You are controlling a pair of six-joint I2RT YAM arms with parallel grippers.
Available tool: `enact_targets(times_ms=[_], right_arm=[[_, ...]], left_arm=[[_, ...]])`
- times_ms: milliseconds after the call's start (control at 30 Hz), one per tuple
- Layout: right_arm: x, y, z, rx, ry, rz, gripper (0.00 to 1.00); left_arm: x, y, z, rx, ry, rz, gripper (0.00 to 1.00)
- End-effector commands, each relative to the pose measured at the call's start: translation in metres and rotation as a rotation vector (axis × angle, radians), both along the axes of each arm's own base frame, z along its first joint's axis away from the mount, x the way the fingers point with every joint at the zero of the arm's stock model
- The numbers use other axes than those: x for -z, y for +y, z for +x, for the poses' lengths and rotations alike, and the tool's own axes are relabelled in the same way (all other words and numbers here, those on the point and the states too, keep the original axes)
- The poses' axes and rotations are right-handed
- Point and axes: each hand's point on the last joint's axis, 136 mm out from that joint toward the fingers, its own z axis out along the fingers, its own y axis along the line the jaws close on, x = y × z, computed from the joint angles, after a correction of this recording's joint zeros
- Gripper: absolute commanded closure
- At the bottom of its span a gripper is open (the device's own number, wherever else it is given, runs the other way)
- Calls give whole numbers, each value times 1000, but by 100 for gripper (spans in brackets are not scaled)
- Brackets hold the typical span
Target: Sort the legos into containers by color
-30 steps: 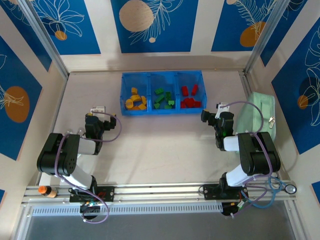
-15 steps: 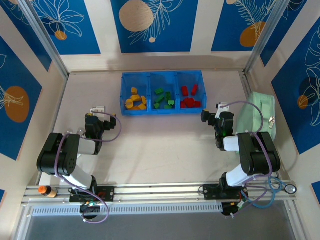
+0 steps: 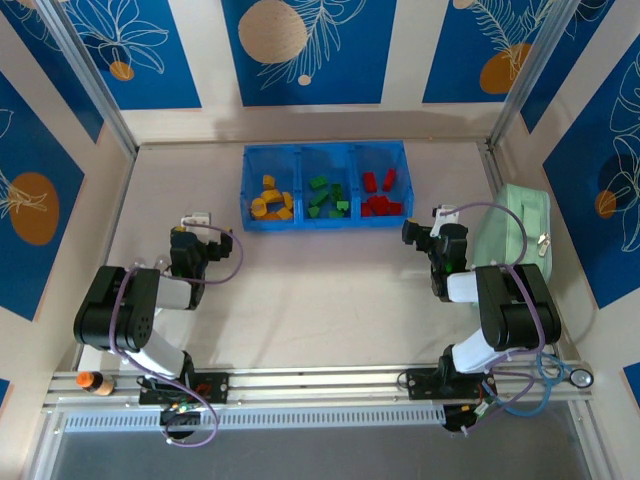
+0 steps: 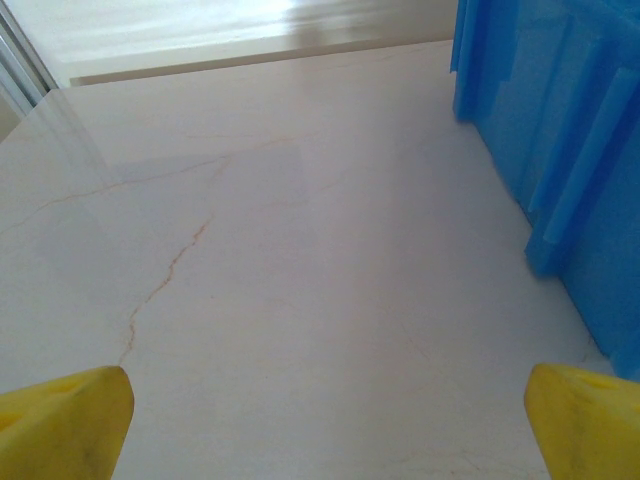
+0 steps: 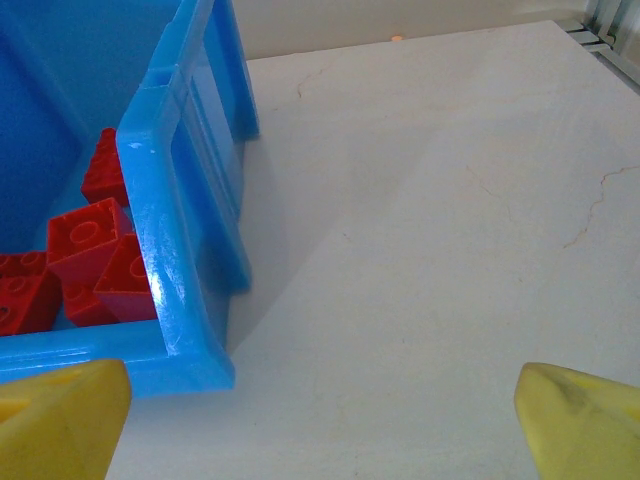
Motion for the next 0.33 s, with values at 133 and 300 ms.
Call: enact_targets(times_ms=[133,300], right_arm=[[-7,2,5,-11,-17,-12,1],[-7,2,5,-11,-17,-12,1]], left_arm=[[-5,-4,6,27,-5,2,0],[-5,-8,4,52,-9,-5,0]])
